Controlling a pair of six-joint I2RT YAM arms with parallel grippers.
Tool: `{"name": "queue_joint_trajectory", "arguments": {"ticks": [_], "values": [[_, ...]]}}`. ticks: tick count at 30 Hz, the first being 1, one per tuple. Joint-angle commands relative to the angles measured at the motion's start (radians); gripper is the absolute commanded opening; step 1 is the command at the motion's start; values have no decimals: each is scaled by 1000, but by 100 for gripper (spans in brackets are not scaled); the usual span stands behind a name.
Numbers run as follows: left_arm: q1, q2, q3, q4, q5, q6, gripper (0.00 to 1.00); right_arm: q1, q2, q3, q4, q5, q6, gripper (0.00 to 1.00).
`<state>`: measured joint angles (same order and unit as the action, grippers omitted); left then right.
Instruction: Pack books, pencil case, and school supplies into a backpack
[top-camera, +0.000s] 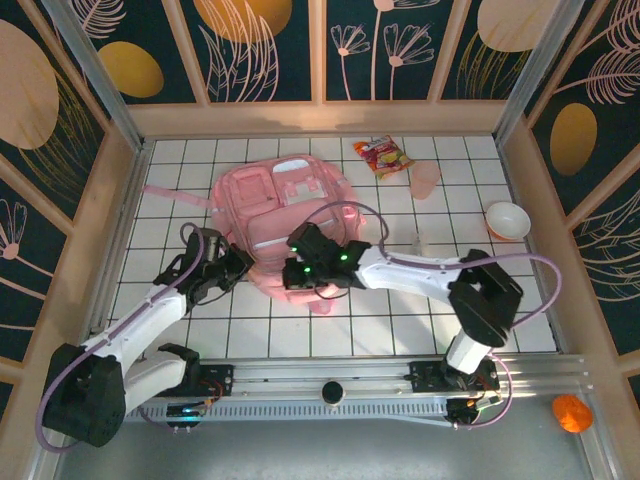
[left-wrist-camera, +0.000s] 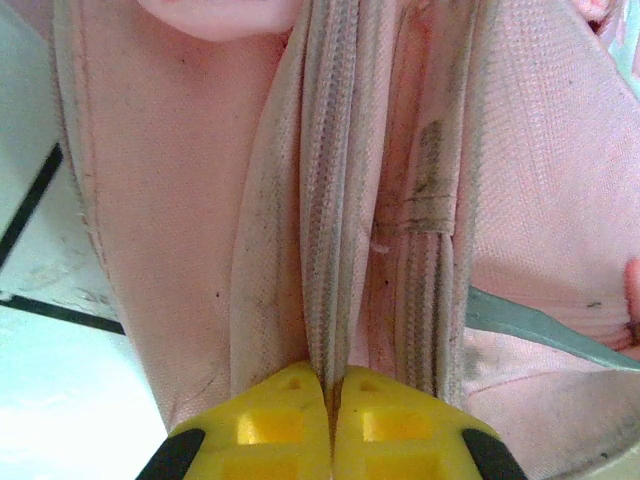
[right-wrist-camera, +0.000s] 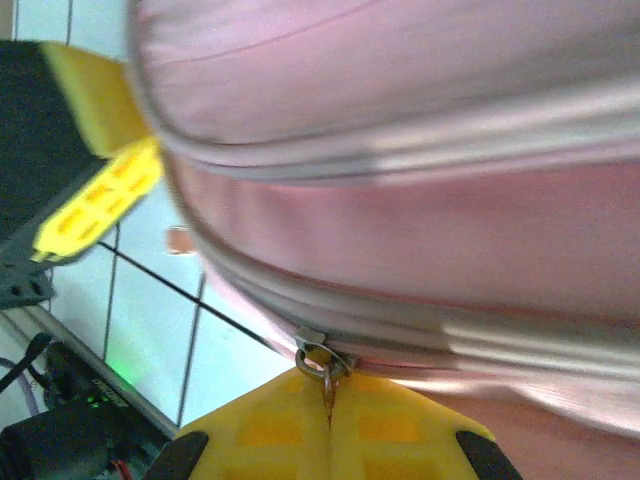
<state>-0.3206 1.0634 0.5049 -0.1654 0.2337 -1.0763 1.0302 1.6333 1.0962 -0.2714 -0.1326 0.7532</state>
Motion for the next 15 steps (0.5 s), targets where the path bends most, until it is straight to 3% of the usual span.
{"name": "queue_joint_trajectory", "arguments": {"ticks": [1,6,12,13,14,15], "values": [[32,7,72,-79,-160,116,0,-72,-109,-59,-134,29,-81,0],[42,18,121,-112,-214,172,0,-144,-146,-71,-148,21,-180,0],[42,23,152,-111,-210,238,3,-130,-128,-71,-84,-26,-215,0],[43,18,162,-107,-210,269,16,-121,-128,-69,-72,-32,-223,0],[43,4,172,-91,-199,324,45,-113,-131,-63,-59,-39,-230,0],[43,-17,178,-68,-174,388,65,-107,-132,-59,-46,-48,-233,0]]}}
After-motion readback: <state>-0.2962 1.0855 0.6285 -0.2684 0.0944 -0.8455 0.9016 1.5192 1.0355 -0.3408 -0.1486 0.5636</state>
